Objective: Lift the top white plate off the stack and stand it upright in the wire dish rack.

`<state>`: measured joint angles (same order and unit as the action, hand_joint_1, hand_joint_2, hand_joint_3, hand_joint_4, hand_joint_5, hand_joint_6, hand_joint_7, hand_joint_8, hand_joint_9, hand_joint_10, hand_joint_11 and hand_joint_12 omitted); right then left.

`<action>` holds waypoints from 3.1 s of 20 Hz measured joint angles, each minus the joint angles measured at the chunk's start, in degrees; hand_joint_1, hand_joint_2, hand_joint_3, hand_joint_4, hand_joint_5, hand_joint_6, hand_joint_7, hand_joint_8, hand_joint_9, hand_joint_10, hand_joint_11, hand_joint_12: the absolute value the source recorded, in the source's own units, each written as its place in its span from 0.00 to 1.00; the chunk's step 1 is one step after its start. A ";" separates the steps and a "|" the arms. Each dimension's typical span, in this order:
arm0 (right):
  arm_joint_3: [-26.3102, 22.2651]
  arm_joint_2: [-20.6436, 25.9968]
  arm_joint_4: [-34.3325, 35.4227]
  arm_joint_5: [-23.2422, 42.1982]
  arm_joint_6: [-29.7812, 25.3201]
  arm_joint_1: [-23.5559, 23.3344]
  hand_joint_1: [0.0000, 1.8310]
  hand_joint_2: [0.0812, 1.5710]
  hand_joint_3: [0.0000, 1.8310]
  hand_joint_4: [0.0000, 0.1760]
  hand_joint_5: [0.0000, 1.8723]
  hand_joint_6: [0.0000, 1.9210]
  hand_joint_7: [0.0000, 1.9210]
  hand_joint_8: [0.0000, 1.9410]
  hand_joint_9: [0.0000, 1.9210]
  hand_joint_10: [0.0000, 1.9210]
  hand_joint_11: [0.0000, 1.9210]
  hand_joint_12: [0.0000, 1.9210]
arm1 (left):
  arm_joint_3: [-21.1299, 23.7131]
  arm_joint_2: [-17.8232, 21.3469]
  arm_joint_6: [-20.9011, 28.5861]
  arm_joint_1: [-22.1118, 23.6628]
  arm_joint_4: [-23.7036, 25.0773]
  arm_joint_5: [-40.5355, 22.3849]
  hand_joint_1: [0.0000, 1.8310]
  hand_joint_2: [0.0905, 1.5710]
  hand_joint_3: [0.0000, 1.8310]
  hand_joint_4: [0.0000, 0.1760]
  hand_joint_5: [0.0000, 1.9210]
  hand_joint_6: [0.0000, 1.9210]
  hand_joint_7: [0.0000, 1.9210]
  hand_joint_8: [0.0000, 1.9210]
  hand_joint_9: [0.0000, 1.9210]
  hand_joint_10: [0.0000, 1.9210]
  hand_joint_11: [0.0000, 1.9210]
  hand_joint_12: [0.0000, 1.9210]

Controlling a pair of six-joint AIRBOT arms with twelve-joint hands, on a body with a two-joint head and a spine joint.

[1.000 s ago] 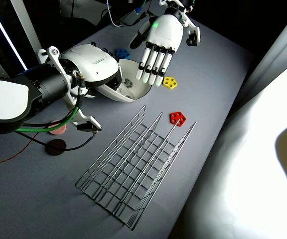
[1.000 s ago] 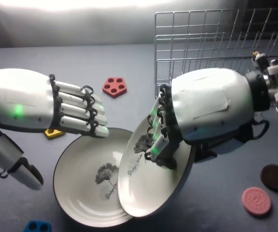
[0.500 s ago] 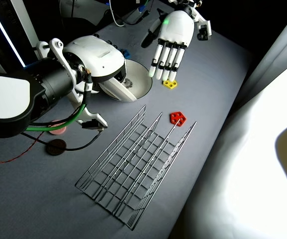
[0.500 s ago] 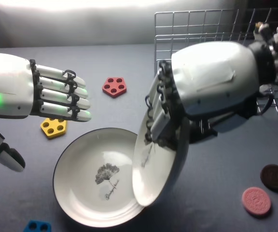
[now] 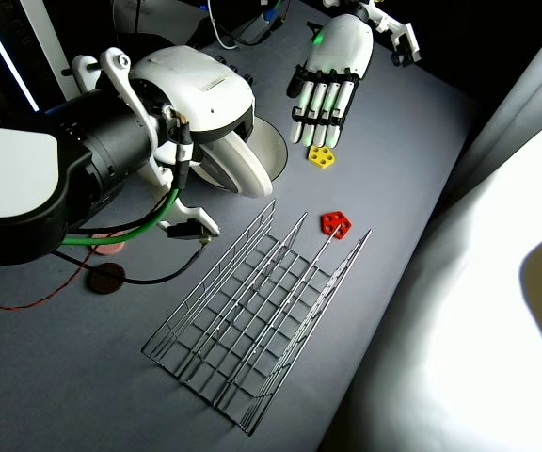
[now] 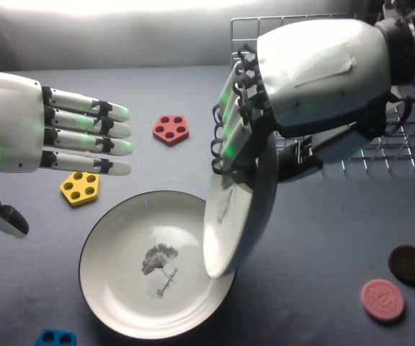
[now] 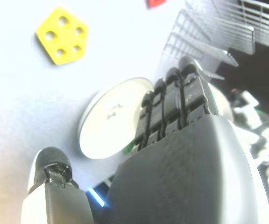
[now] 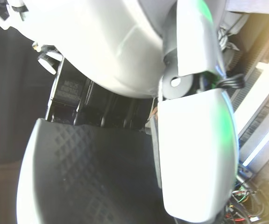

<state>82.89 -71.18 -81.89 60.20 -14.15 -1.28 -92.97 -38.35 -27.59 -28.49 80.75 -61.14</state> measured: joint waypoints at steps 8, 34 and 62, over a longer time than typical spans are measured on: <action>3.04 -1.01 2.03 0.42 -7.32 -4.74 0.81 0.67 0.00 0.00 0.47 0.59 0.53 0.35 0.55 0.41 0.51 0.70 | 2.14 0.96 -7.43 0.00 -0.20 5.09 0.12 0.59 0.00 0.00 0.07 0.00 0.08 0.00 0.07 0.00 0.06 0.11; 11.56 -2.12 10.60 -7.28 -33.38 -7.06 0.82 0.66 0.00 0.00 0.48 0.56 0.55 0.33 0.57 0.38 0.54 0.66 | 3.17 2.21 -9.25 1.97 -0.17 2.25 0.10 0.60 0.00 0.00 0.03 0.00 0.05 0.00 0.05 0.00 0.03 0.13; 9.79 4.17 20.06 -21.81 -59.19 -4.68 0.81 0.67 0.00 0.00 0.46 0.59 0.51 0.39 0.53 0.44 0.51 0.70 | 2.93 2.93 -8.79 2.29 0.96 0.20 0.10 0.61 0.00 0.00 0.04 0.00 0.05 0.00 0.04 0.00 0.00 0.15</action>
<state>92.68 -67.00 -61.82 38.39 -73.34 -5.96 -90.04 -35.42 -36.38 -26.20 81.71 -60.95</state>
